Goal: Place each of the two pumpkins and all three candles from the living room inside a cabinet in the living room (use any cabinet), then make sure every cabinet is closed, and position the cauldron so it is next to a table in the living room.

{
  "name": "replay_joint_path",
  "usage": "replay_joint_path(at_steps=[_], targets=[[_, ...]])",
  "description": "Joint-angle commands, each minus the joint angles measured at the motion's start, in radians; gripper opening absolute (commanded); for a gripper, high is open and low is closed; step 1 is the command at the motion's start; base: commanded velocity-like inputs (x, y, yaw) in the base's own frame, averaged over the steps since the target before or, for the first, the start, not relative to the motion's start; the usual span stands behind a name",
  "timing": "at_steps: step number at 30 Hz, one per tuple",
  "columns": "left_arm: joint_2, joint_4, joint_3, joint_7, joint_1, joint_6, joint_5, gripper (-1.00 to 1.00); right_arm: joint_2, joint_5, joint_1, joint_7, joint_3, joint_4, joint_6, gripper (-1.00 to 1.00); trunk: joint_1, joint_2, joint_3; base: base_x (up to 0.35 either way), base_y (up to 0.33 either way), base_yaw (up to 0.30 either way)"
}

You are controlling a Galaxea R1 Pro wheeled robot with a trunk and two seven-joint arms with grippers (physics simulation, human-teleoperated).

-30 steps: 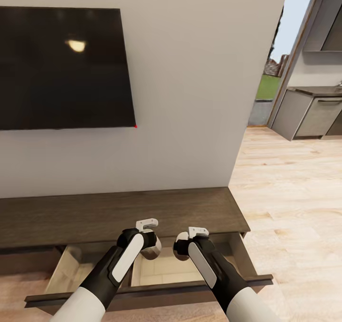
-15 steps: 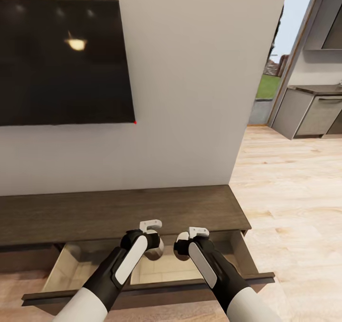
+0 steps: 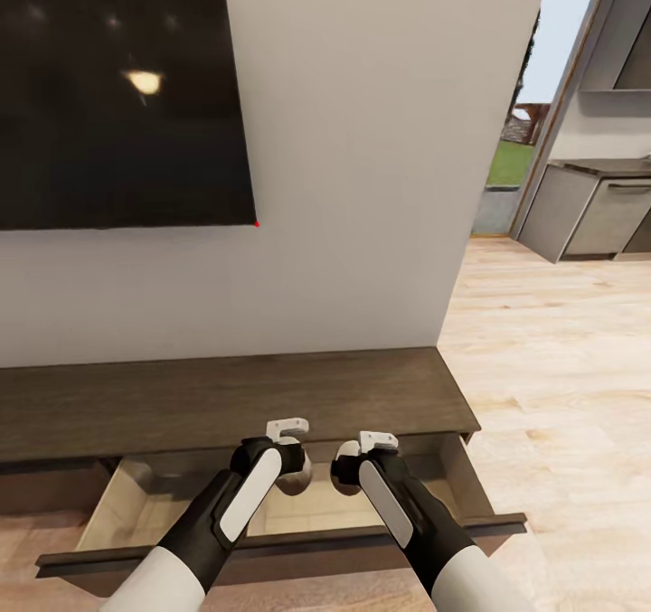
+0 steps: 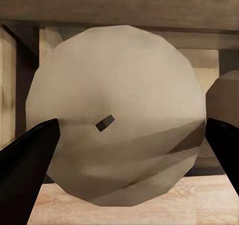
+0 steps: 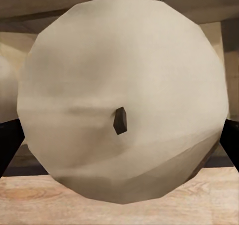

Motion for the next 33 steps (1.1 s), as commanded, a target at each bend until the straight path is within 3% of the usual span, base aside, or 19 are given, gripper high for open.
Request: replay_joint_path(at_steps=[1, 9, 16, 33], targets=[[0.0, -0.001, -0.002, 0.01, -0.001, 0.0, 0.01, -1.0, 0.0, -0.011, -0.001, -0.01, 0.003, -0.001, 0.0, -1.0, 0.004, -0.008, -0.004, 0.0, 0.0, 0.0], [0.0, -0.002, -0.001, 0.019, -0.001, -0.001, 0.007, -1.0, 0.0, -0.009, -0.001, -0.014, 0.003, 0.007, -0.027, -1.0, 0.035, -0.064, -0.029, 0.0, 0.0, 0.0], [-0.001, -0.001, -0.001, 0.086, -0.001, -0.042, 0.009, -1.0, 0.0, -0.009, -0.001, -0.014, 0.003, 0.014, -0.029, -1.0, 0.061, -0.113, -0.051, 0.0, 0.0, 0.0], [-0.01, -0.001, -0.018, 0.09, -0.001, -0.055, 0.011, -1.0, -0.003, -0.003, -0.001, -0.01, 0.004, 0.022, -0.112, -1.0, 0.127, -0.232, -0.104, 0.0, 0.0, 0.0]])
